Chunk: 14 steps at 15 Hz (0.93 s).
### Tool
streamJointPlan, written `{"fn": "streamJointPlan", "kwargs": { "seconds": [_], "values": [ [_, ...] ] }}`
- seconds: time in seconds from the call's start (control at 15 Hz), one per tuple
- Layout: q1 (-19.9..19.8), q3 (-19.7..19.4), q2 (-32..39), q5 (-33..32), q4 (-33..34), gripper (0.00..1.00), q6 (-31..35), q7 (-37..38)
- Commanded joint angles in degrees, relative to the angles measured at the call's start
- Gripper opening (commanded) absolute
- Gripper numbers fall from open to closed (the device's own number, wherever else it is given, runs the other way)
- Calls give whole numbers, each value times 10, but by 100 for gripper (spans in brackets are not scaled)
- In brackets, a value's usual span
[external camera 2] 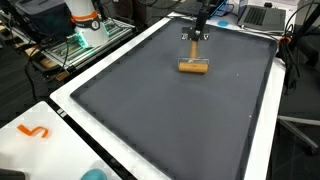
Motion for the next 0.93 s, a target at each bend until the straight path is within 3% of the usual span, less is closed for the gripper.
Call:
{"fn": "streamJointPlan", "kwargs": {
  "seconds": [0.0,0.87],
  "values": [
    [-5,-9,30,-11,1,24,-12,16],
    [-7,-4,-58,-12,-13,24,-40,7]
  ]
}}
